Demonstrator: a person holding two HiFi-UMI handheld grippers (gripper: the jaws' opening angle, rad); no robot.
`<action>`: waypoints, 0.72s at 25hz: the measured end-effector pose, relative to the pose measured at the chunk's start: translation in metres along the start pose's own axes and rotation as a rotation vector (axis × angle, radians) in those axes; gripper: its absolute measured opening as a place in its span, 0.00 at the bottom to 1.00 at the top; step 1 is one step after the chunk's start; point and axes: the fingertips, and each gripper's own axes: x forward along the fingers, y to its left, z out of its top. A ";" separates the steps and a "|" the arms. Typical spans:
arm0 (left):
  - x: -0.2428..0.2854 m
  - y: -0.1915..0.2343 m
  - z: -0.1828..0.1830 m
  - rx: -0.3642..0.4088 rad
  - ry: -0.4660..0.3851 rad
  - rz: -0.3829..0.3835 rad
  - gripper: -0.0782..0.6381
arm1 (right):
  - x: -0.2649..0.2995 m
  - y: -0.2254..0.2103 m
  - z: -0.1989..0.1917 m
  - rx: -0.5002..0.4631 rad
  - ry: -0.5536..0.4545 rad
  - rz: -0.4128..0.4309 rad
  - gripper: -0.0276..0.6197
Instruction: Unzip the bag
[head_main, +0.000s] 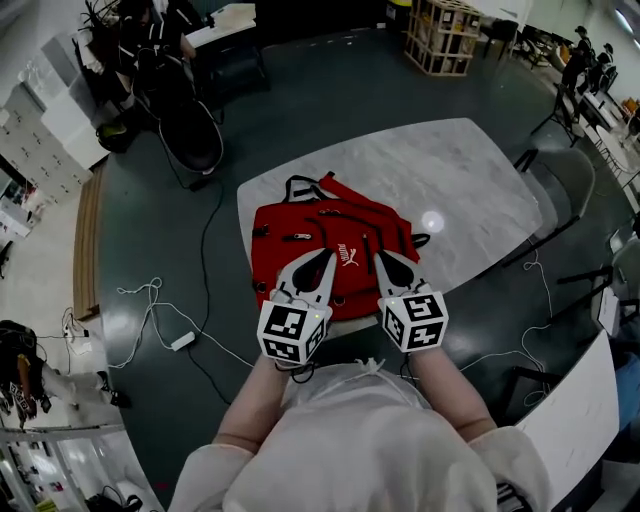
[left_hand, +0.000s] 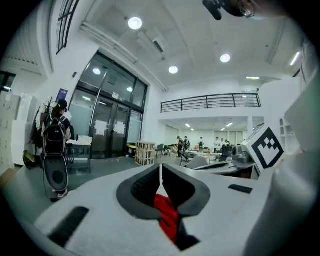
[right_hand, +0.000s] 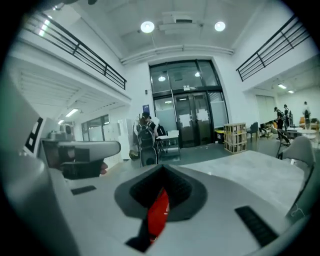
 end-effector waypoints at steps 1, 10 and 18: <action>-0.002 0.000 0.009 0.006 -0.023 0.000 0.15 | -0.002 0.002 0.008 -0.004 -0.020 0.001 0.09; -0.012 0.011 0.049 0.015 -0.144 0.037 0.15 | -0.006 0.009 0.029 -0.038 -0.063 0.010 0.08; -0.013 0.027 0.043 0.007 -0.126 0.052 0.15 | 0.006 0.018 0.025 -0.043 -0.046 0.010 0.08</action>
